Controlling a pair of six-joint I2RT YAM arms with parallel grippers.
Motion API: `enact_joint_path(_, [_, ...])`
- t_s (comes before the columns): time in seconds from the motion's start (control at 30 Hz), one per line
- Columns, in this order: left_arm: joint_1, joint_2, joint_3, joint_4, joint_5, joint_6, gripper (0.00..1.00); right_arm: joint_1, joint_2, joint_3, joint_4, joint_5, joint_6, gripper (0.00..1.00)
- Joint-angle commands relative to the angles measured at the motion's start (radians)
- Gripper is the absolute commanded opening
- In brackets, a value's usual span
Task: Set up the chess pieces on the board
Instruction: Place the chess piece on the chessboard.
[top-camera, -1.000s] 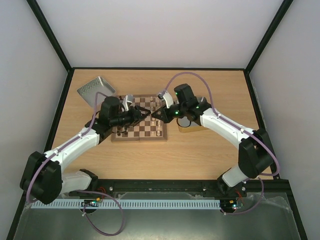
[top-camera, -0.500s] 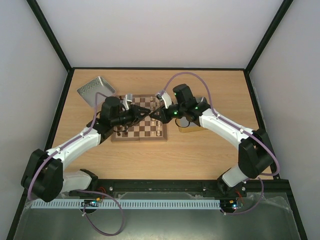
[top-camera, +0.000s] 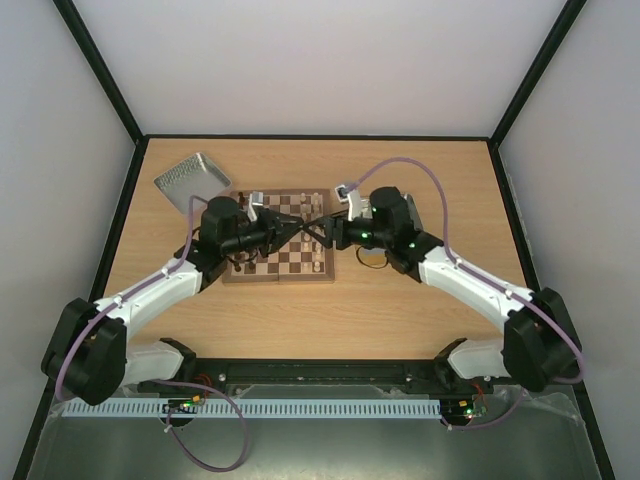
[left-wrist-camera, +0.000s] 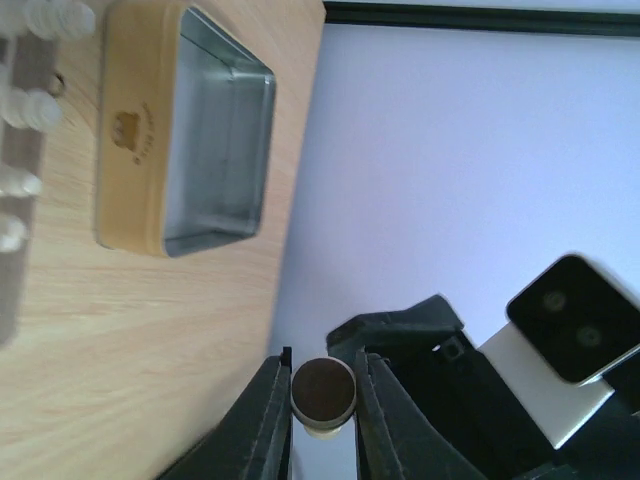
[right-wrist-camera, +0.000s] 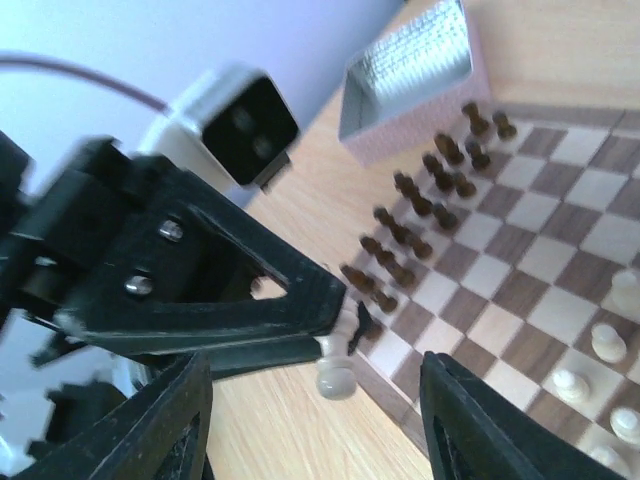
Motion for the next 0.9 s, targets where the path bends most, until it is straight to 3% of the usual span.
enact_joint_path(0.0, [-0.012, -0.012, -0.020, 0.190, 0.055, -0.325, 0.03, 0.010, -0.089, -0.106, 0.414, 0.067, 0.298, 0.57])
enact_joint_path(0.07, [-0.019, -0.009, -0.012, 0.230, 0.053, -0.420, 0.03, 0.017, -0.082, -0.118, 0.502, 0.068, 0.356, 0.57])
enact_joint_path(0.17, [-0.020, -0.024, 0.011, 0.236, 0.026, -0.492, 0.02, 0.026, -0.059, -0.098, 0.489, 0.089, 0.369, 0.55])
enact_joint_path(0.37, [-0.020, -0.051, 0.016, 0.207, -0.032, -0.550, 0.03, 0.028, -0.062, -0.102, 0.465, 0.095, 0.364, 0.36])
enact_joint_path(0.6, [-0.020, -0.047, 0.002, 0.266, -0.042, -0.596, 0.02, 0.028, -0.075, -0.104, 0.403, 0.100, 0.322, 0.49])
enact_joint_path(0.87, [-0.022, -0.045, -0.007, 0.279, -0.047, -0.608, 0.02, 0.029, -0.040, -0.079, 0.400, 0.074, 0.327, 0.21])
